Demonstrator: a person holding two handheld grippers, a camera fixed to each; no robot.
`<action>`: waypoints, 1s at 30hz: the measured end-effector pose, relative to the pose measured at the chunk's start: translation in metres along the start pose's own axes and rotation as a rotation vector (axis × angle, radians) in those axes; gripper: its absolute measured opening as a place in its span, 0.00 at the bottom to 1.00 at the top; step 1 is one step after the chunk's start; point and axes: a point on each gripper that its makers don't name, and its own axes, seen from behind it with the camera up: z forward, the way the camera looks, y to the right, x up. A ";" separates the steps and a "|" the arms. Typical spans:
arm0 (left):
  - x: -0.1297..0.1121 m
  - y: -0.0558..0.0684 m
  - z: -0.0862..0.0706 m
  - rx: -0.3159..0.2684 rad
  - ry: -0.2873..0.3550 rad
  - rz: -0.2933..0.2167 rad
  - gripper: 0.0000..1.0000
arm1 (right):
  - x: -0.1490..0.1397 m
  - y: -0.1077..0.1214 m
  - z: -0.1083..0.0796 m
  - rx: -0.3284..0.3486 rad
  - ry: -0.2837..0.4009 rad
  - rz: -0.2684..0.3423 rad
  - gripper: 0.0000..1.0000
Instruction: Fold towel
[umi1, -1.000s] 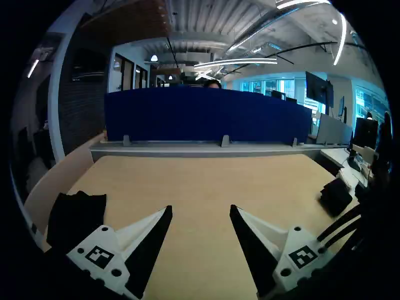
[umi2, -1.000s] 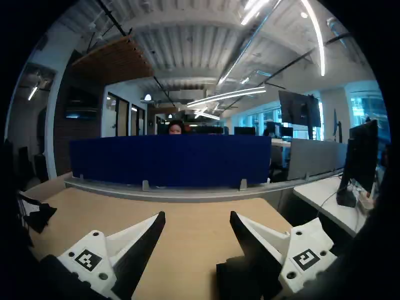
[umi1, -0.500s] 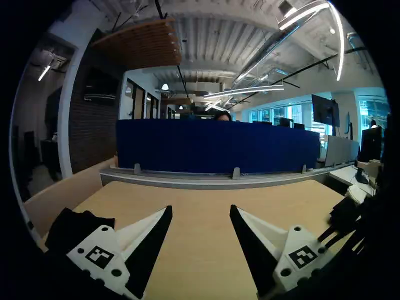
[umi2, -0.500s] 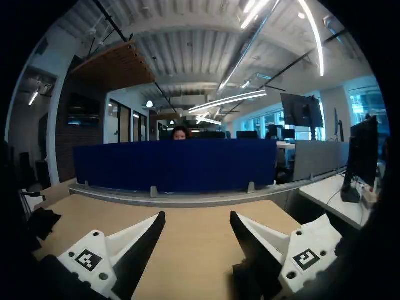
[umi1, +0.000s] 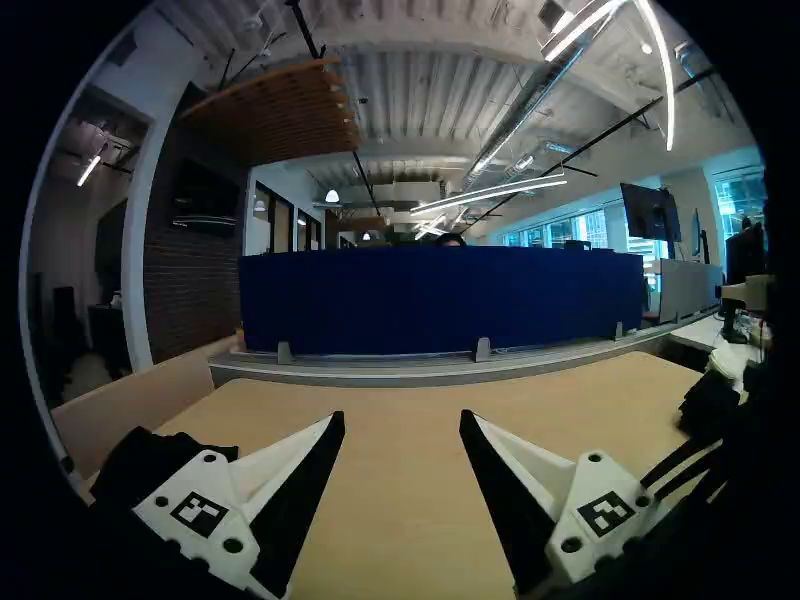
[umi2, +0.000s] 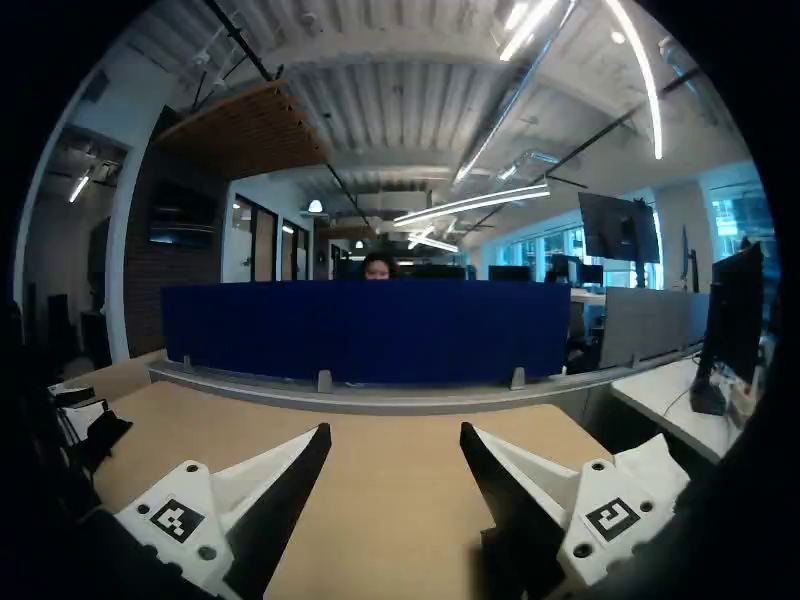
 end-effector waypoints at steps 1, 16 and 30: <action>-0.004 -0.001 0.000 0.004 0.002 0.007 0.85 | -0.002 -0.001 0.001 0.002 -0.006 -0.006 1.00; -0.048 -0.020 0.006 0.004 0.046 0.040 0.85 | -0.026 -0.033 0.020 0.028 -0.039 -0.044 1.00; -0.075 -0.037 0.016 0.001 0.069 0.039 0.85 | -0.049 -0.043 0.026 0.017 -0.067 -0.064 1.00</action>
